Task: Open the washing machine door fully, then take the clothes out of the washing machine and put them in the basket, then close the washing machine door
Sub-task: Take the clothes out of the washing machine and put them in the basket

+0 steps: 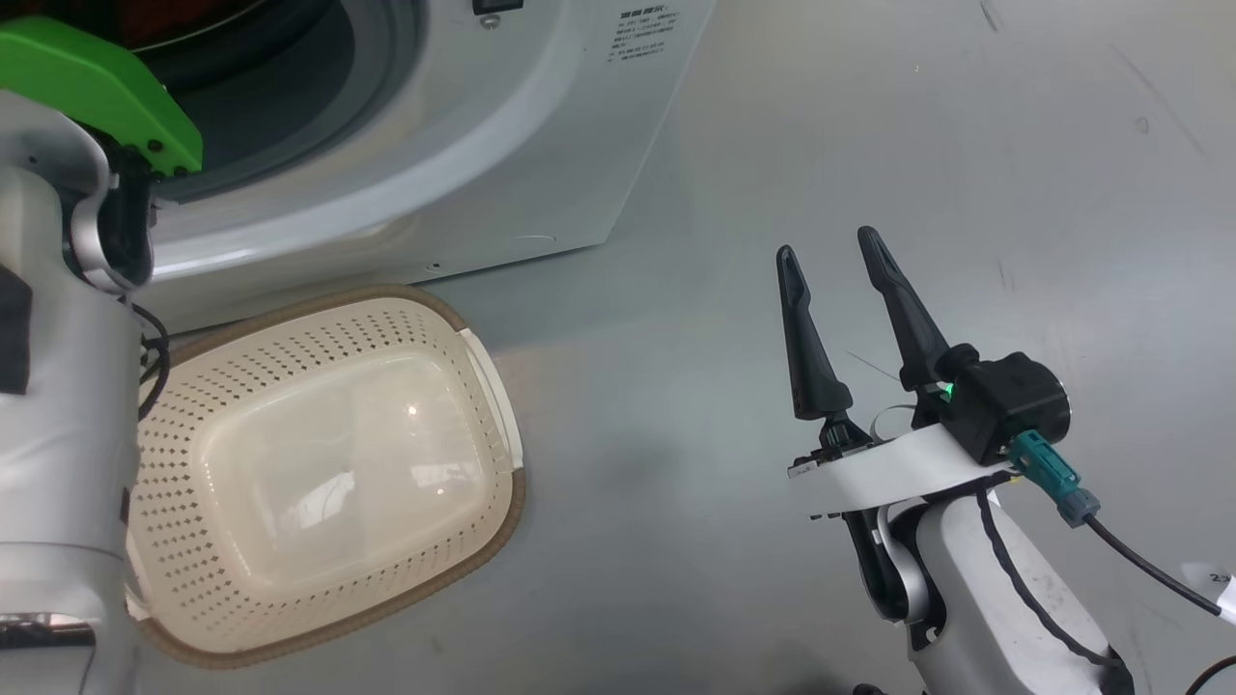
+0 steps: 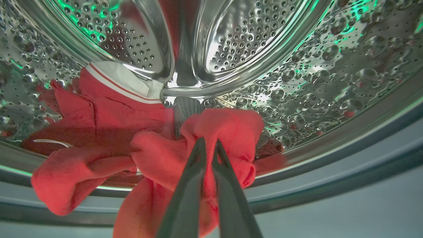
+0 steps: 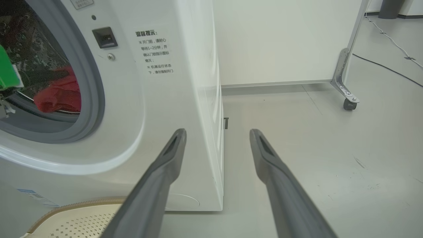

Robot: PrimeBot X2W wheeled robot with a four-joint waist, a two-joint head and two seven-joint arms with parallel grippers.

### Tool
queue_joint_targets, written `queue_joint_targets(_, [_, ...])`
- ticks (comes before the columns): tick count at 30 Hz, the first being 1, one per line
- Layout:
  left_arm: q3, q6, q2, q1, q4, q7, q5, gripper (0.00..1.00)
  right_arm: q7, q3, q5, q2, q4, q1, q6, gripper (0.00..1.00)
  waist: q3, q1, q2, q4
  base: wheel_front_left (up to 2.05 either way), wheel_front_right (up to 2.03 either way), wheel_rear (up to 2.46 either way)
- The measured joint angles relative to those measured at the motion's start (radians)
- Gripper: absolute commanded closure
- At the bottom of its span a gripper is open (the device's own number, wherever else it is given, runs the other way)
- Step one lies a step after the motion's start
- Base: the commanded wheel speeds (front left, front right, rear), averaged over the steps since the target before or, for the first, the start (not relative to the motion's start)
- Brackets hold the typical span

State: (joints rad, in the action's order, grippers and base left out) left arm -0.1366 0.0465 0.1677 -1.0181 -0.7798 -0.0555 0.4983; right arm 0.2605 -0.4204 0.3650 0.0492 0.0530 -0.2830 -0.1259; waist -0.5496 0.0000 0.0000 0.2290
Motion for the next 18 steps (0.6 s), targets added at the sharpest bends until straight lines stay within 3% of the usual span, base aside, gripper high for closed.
queue_joint_targets(18, [-0.033, 0.028, -0.028, 0.189, 0.087, 0.273, -0.047, 1.0, 0.0, 0.019, -0.033, 0.001, 0.068, 0.078, 0.006, 0.0, 0.152, 0.0, 0.0, -0.068, 0.0, 0.0, 0.0])
